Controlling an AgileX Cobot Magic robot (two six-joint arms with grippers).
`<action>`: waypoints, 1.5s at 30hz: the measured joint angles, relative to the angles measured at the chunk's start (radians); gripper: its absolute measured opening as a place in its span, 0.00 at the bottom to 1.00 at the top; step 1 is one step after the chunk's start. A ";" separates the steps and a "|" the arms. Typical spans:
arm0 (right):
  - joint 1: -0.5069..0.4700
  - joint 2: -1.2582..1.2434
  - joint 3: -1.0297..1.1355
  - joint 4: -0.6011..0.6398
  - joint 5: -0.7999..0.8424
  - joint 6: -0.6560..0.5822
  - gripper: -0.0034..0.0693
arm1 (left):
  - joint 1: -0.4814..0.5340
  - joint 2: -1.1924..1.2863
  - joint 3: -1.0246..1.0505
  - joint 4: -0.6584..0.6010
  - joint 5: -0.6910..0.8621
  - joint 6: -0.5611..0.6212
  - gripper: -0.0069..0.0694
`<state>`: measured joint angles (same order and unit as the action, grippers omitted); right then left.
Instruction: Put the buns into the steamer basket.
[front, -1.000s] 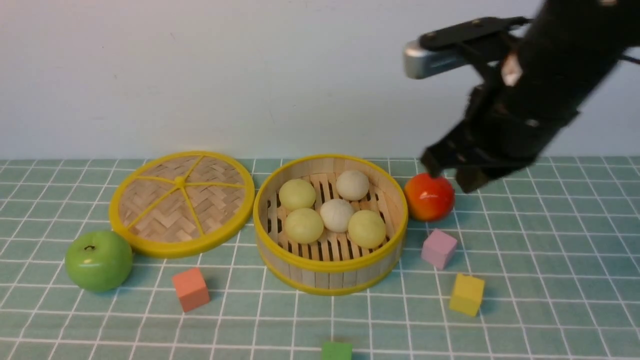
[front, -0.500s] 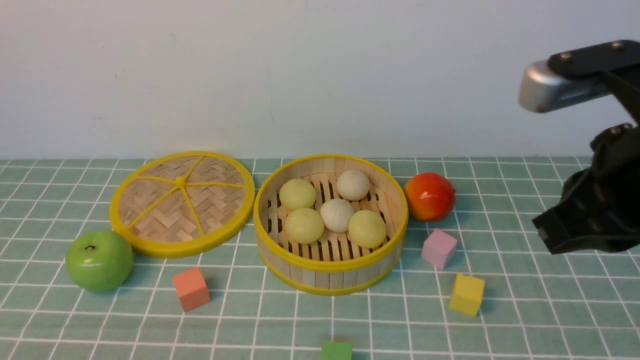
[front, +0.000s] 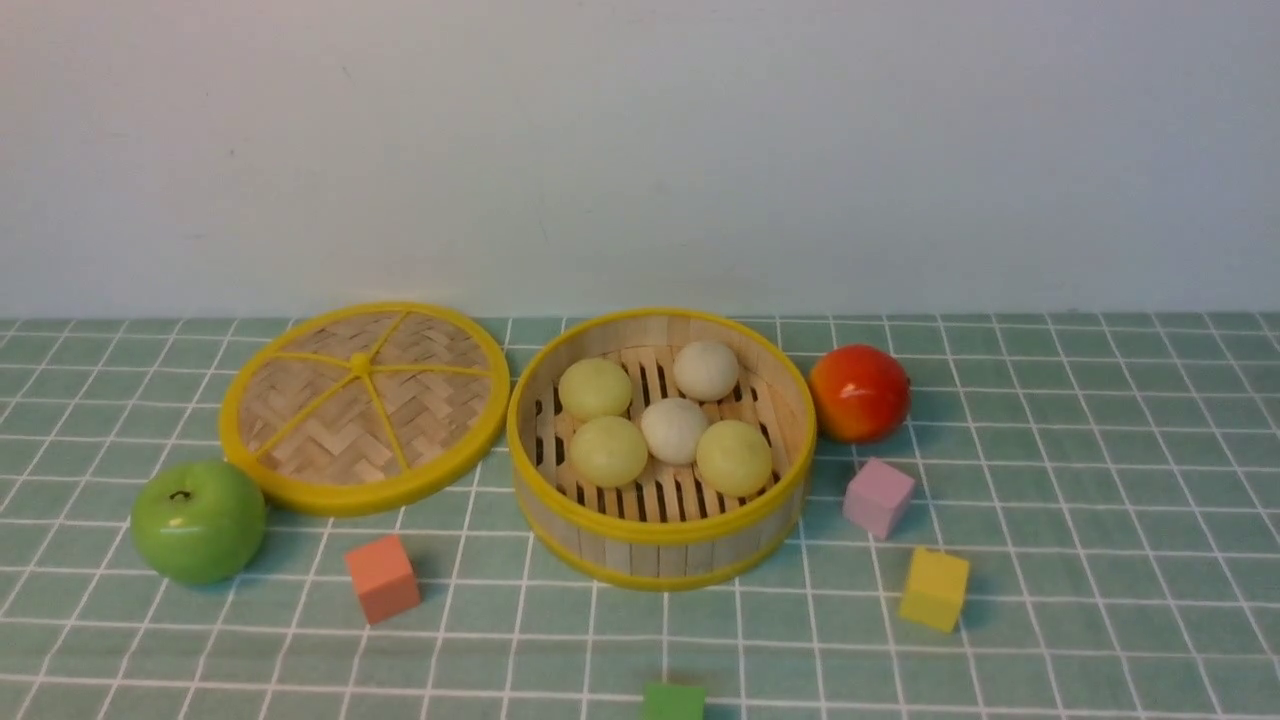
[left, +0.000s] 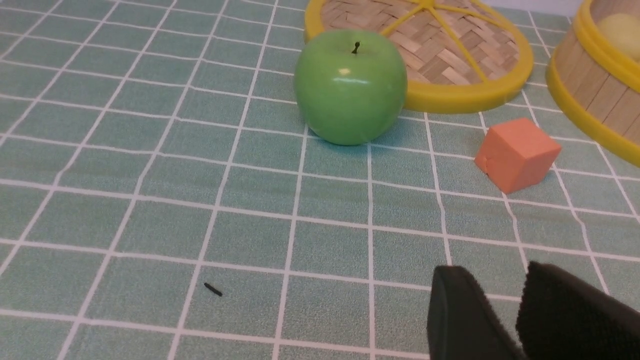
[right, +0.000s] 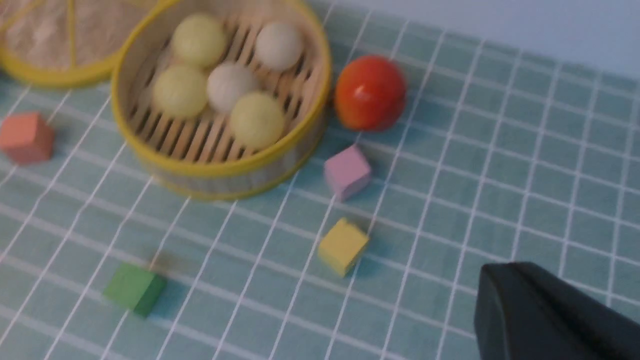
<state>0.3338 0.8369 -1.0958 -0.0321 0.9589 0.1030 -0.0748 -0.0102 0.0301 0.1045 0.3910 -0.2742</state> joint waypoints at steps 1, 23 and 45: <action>-0.025 -0.049 0.052 -0.002 -0.037 0.000 0.04 | 0.000 0.000 0.000 0.000 0.000 0.000 0.37; -0.322 -0.847 1.111 -0.100 -0.575 0.021 0.05 | 0.000 0.000 0.000 0.001 0.000 0.000 0.39; -0.322 -0.847 1.111 -0.100 -0.577 0.022 0.08 | 0.000 0.000 0.000 0.001 0.000 0.000 0.40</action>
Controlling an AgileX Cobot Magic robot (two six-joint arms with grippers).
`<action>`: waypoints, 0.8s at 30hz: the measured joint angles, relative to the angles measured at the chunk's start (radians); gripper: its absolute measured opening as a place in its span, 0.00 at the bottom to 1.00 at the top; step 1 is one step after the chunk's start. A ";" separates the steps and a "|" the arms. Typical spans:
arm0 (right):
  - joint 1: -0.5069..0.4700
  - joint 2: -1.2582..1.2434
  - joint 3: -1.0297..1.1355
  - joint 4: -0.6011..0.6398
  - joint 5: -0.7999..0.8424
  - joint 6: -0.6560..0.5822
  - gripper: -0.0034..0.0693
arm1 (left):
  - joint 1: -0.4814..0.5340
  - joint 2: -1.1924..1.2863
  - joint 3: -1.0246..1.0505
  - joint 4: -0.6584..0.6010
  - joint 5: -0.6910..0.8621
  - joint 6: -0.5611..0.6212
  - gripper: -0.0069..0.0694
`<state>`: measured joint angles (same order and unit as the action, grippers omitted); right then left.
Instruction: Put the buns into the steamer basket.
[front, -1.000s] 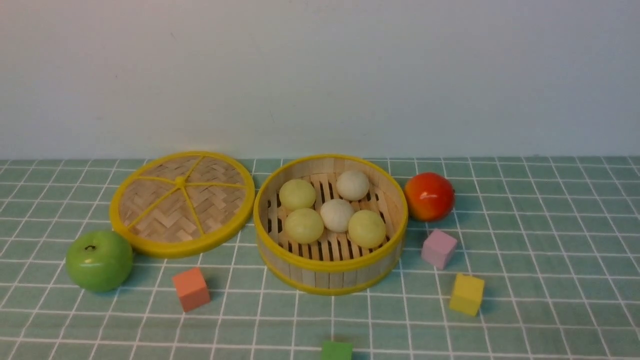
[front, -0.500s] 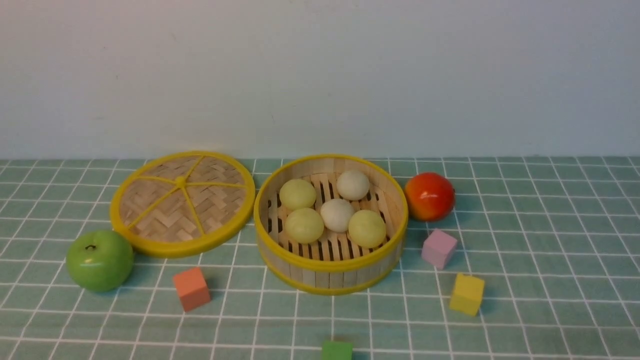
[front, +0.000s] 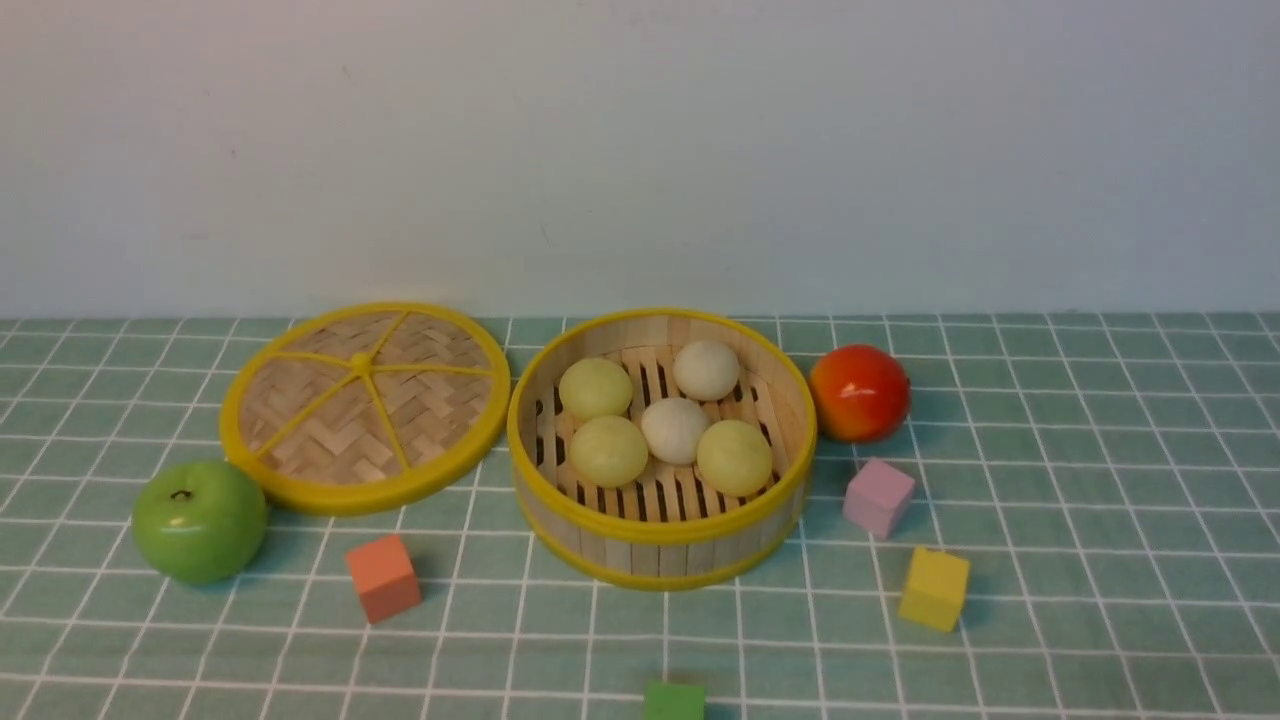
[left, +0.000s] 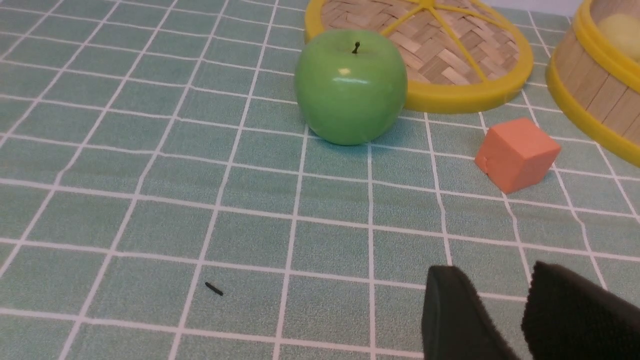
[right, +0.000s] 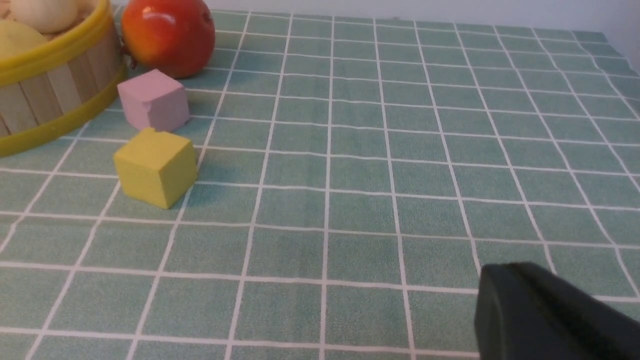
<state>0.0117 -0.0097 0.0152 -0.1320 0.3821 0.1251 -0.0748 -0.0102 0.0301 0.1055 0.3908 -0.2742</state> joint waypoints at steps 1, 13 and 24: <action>0.000 0.000 0.000 0.000 0.000 0.000 0.08 | 0.000 0.000 0.000 0.000 0.000 0.000 0.40; 0.000 0.000 0.000 0.000 0.000 0.000 0.10 | 0.000 0.000 0.000 0.000 0.000 0.000 0.40; 0.000 0.000 0.000 0.000 0.000 0.000 0.13 | 0.000 0.000 0.000 0.000 0.000 0.000 0.40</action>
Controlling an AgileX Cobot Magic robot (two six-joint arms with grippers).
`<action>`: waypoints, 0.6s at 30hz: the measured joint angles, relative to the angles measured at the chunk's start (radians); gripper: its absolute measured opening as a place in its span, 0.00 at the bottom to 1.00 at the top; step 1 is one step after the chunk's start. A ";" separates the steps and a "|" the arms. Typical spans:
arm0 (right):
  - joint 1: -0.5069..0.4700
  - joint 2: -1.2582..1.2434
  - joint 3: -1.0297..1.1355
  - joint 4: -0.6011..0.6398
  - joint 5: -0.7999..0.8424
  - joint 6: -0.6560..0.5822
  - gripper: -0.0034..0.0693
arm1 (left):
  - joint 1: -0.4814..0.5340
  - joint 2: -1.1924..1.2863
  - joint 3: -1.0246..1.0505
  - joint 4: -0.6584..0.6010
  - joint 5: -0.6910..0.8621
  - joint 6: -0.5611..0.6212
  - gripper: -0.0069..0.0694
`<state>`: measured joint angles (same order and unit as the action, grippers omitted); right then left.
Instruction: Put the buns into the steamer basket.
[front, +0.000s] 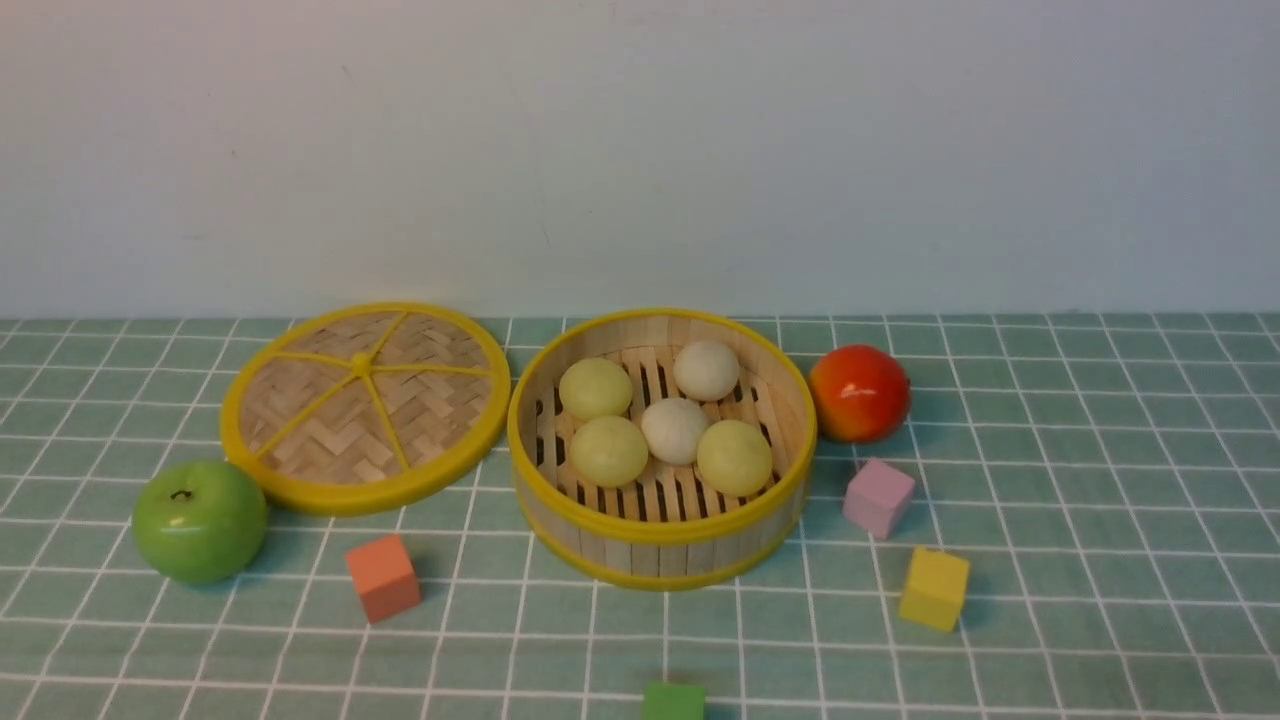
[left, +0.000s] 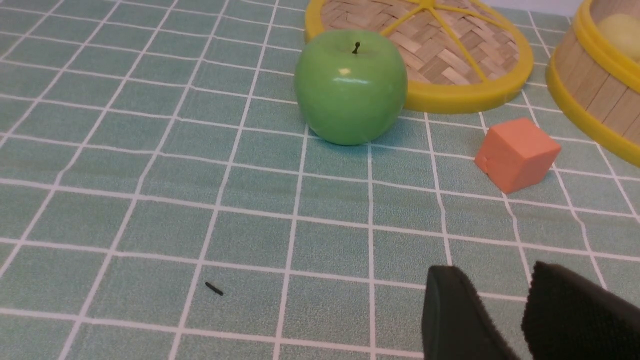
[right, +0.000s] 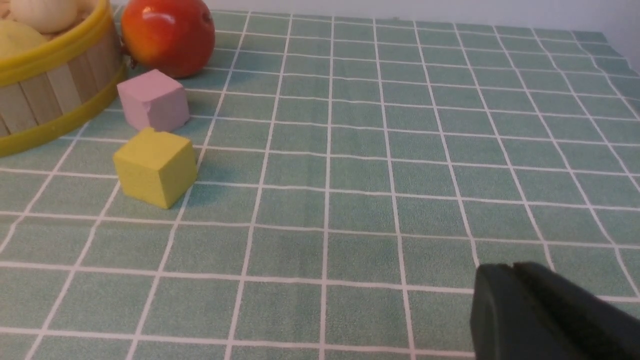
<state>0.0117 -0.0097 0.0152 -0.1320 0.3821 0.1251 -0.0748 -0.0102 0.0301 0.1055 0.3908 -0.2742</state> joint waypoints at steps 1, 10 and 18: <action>0.000 0.000 0.000 0.000 0.000 0.000 0.13 | 0.000 0.000 0.000 0.000 0.000 0.000 0.40; 0.000 0.000 0.000 0.000 0.000 0.000 0.15 | 0.000 0.000 0.000 0.000 0.000 0.000 0.40; 0.000 0.000 0.000 0.000 0.000 0.000 0.17 | 0.000 0.000 0.000 0.000 0.000 0.000 0.40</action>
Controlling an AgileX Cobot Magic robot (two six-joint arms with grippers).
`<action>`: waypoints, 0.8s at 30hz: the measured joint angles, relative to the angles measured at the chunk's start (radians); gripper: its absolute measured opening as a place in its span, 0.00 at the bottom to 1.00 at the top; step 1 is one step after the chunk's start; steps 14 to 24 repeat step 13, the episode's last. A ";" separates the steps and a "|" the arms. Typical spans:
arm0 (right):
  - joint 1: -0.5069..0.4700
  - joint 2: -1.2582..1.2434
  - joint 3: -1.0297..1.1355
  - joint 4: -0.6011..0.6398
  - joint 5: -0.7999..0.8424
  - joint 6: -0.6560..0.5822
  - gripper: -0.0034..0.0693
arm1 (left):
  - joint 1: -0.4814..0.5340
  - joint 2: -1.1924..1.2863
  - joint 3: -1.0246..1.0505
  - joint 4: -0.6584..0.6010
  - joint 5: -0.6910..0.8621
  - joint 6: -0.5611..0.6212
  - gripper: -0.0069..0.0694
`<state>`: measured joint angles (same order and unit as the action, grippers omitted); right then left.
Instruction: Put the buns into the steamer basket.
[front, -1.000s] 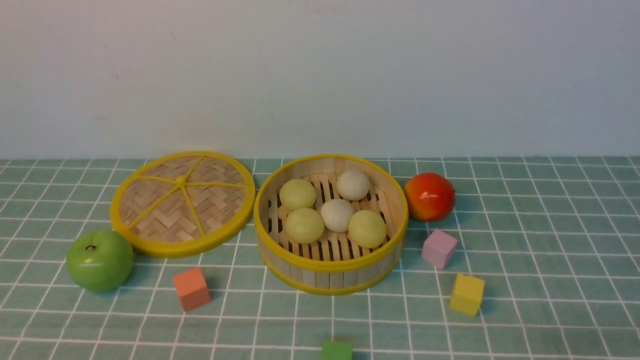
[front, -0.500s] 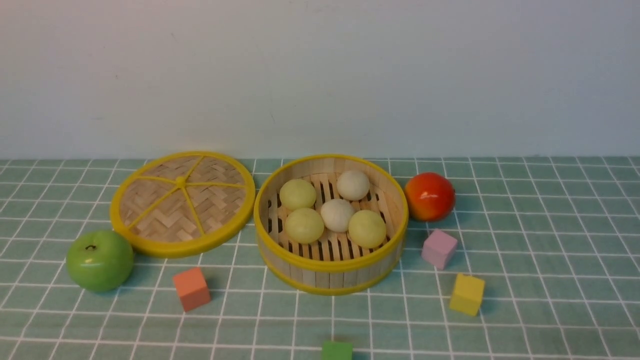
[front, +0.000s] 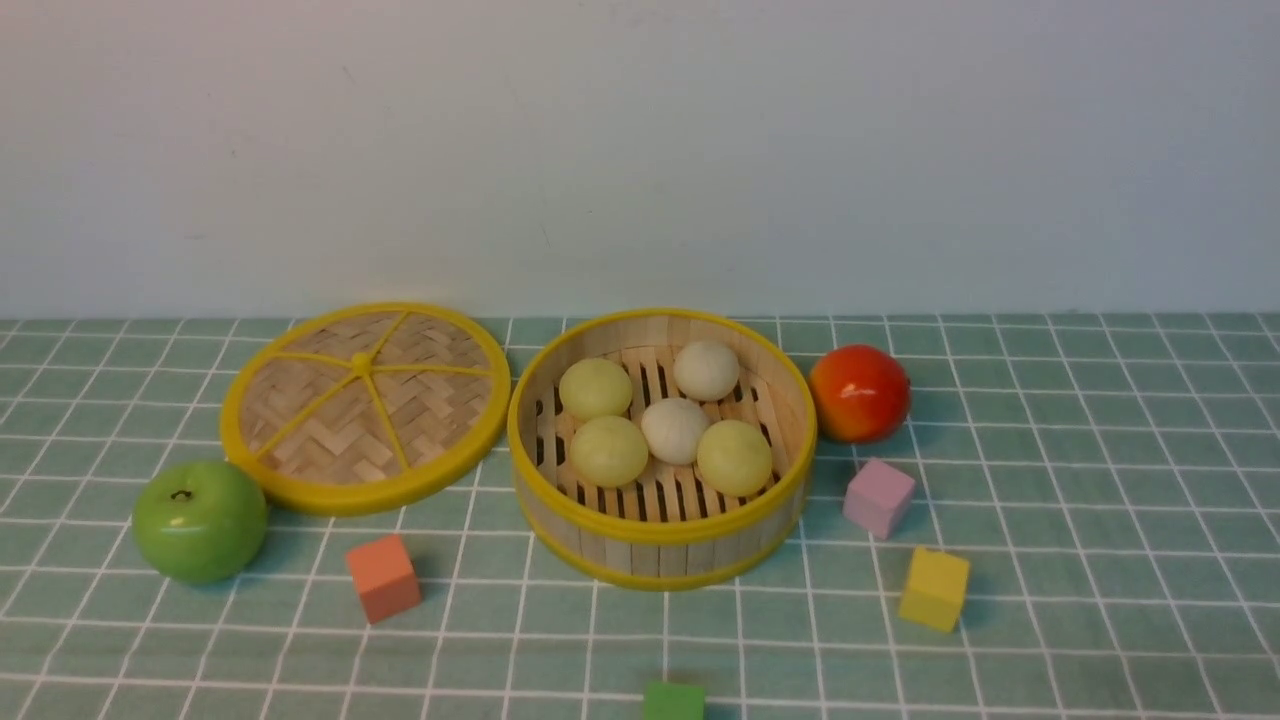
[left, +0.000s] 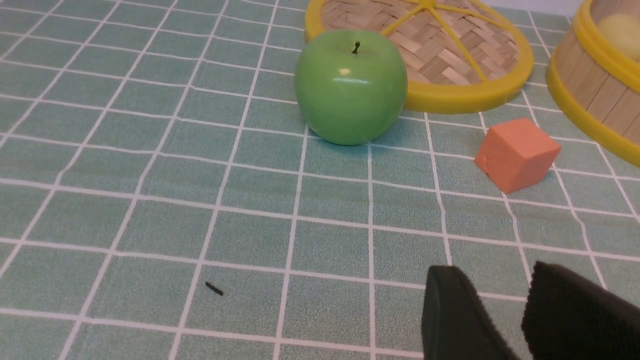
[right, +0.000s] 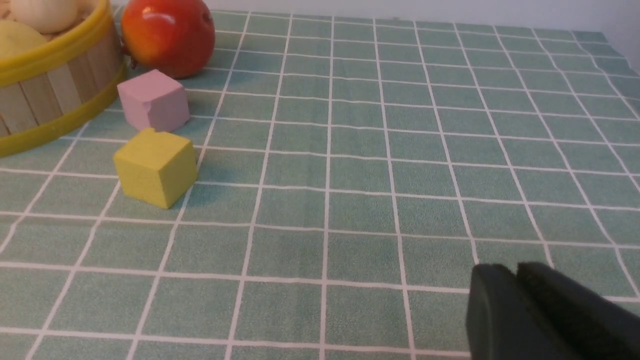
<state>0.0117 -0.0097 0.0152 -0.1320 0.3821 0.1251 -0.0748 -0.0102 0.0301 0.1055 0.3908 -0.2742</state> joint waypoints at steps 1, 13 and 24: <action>0.000 0.000 0.000 0.000 0.000 0.000 0.17 | 0.000 0.000 0.000 0.000 0.000 0.000 0.40; 0.000 0.000 0.000 0.000 0.000 0.000 0.19 | 0.000 0.000 0.000 0.000 0.000 0.000 0.40; 0.000 0.000 0.000 0.000 0.000 0.000 0.19 | 0.000 0.000 0.000 0.000 0.000 0.000 0.40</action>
